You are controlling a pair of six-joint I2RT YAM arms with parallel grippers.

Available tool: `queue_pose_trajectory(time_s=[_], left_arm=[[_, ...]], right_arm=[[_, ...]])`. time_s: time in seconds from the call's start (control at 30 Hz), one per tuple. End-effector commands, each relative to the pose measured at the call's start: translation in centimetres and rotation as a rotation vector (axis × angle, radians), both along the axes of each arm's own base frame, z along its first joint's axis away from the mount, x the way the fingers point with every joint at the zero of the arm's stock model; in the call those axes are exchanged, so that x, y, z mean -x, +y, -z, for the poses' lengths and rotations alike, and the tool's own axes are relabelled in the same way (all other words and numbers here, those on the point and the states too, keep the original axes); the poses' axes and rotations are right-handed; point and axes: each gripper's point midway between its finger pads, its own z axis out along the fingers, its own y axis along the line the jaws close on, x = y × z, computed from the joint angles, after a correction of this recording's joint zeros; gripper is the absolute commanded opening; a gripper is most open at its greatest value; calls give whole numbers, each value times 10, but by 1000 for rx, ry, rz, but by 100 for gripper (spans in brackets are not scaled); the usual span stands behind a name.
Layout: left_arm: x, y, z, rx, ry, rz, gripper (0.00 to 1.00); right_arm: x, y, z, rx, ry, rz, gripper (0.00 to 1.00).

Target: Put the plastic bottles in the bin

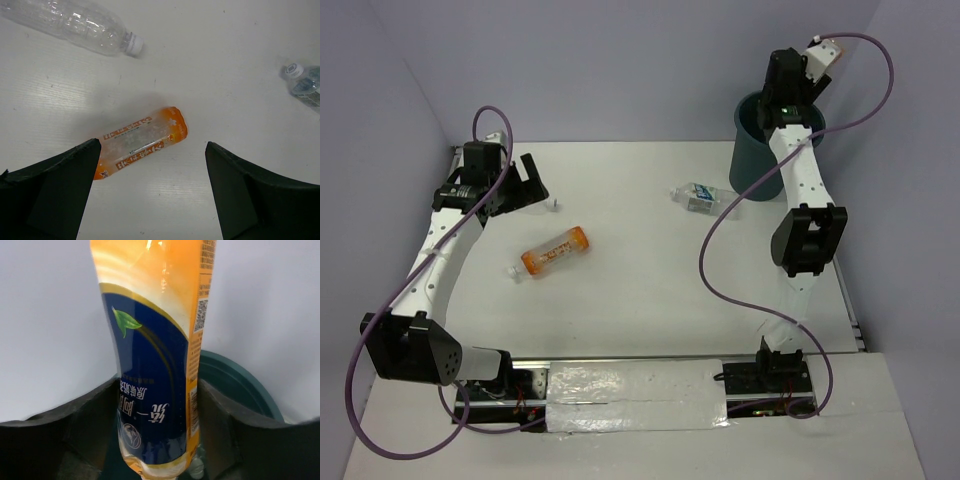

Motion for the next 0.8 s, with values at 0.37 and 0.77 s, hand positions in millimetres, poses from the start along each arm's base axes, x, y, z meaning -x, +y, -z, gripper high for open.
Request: queue_pose_trajectory(time_s=[0.37,0.77], left_arm=[[3,-4,-37,33,-106,23,99],[15,-20,-28,131,-100,46,99]], right_arm=[[33,49,-75,47,-63,-158,99],[135,213,17,97,349,-702,98]])
